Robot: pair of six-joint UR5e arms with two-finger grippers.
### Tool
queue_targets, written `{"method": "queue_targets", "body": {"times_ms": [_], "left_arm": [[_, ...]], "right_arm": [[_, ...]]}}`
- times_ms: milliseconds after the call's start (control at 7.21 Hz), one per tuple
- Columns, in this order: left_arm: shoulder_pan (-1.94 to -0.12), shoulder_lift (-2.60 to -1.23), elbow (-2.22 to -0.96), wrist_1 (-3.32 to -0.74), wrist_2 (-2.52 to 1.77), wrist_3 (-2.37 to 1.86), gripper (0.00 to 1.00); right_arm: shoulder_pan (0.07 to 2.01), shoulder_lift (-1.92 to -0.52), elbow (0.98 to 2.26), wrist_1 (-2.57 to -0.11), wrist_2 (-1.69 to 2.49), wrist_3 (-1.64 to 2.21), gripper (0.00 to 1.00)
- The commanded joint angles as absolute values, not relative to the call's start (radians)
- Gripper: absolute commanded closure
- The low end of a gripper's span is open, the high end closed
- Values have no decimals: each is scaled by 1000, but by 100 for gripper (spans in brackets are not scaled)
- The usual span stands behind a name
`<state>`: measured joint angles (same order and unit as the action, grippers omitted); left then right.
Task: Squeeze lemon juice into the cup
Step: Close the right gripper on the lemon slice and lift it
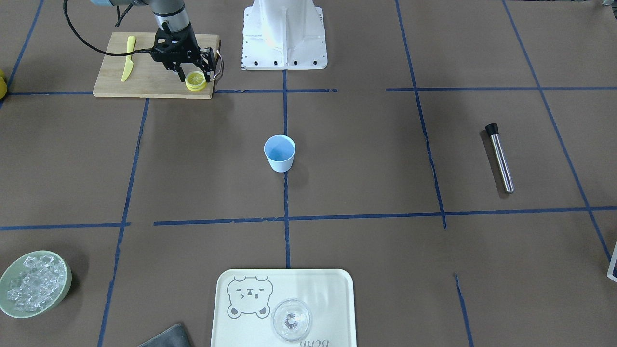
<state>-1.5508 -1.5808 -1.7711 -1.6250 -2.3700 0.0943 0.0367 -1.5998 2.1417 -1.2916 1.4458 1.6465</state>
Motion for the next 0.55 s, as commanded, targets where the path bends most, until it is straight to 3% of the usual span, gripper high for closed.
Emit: {"method": "queue_targets", "body": {"times_ms": [0, 416], "left_arm": [[-1551, -1580, -1772, -1626, -2370, 95, 0], [-1551, -1580, -1776, -1624, -2370, 94, 0]], "right_arm": [[41, -1603, 2148, -1292, 1447, 1646, 44], [46, -1611, 2170, -1292, 1447, 1646, 46]]}}
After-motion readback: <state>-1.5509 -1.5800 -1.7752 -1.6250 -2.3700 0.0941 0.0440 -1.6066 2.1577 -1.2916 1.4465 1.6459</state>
